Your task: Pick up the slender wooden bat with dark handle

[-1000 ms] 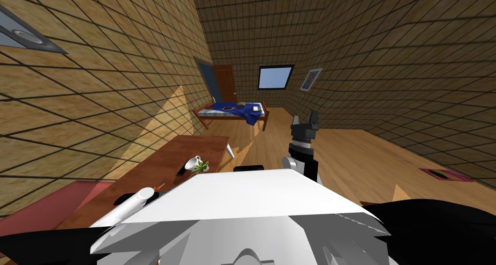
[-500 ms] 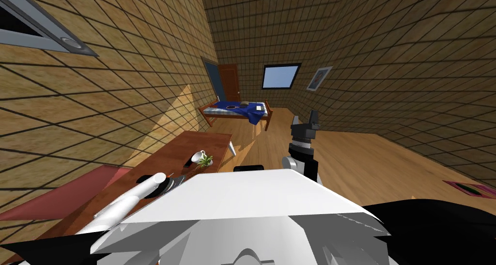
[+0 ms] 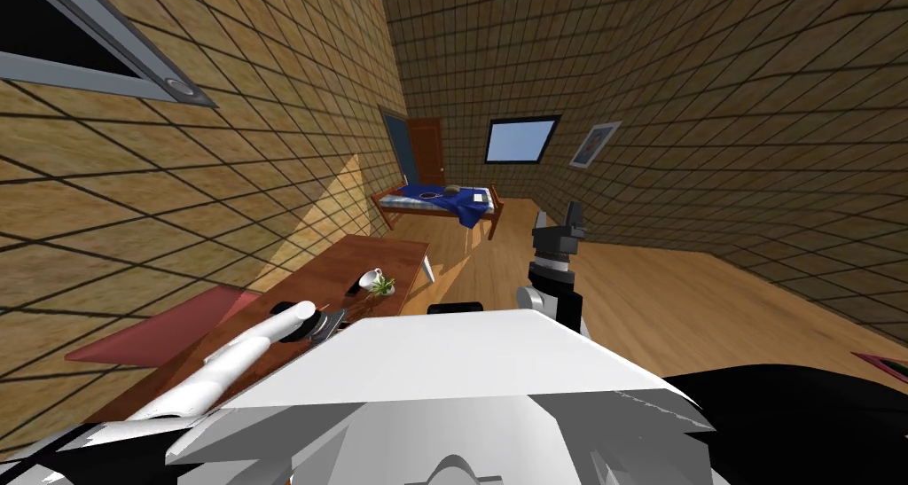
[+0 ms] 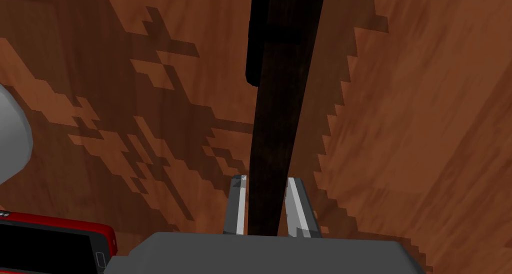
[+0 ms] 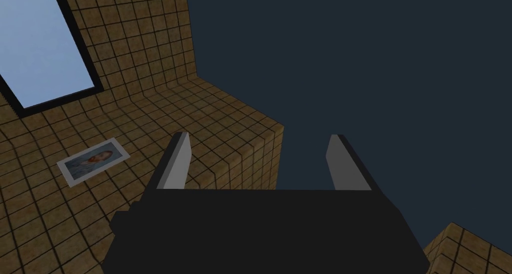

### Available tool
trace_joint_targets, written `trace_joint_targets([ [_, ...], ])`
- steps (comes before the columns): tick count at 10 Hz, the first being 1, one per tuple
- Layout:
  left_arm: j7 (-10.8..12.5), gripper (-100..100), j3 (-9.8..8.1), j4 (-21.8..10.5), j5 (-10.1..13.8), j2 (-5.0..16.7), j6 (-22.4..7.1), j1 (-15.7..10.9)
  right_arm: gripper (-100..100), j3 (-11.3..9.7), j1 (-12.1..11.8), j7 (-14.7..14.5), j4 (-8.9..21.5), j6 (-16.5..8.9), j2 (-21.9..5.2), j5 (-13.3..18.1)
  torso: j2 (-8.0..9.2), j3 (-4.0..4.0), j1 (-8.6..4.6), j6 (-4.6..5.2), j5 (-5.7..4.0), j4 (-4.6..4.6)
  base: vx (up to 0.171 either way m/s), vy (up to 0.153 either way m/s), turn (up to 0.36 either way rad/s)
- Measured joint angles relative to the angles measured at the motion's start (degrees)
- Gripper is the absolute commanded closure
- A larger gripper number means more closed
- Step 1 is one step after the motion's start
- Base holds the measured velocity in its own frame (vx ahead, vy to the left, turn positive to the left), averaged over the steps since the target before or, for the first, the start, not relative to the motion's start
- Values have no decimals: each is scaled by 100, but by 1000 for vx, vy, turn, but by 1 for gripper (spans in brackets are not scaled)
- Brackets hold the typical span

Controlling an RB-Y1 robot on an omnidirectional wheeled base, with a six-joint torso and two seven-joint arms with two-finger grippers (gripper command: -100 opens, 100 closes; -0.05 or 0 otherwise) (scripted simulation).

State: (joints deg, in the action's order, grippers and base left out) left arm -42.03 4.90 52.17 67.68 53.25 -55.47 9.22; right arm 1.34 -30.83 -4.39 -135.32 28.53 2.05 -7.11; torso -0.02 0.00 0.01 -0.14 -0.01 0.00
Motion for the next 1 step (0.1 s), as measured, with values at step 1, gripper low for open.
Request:
trace_joint_targets([
  [1,13,0,20,-11,3,7,-3,-21,0,0,0,0,0,0,0,0,-5,-2,-1,-1,1,-1,0,0,0],
])
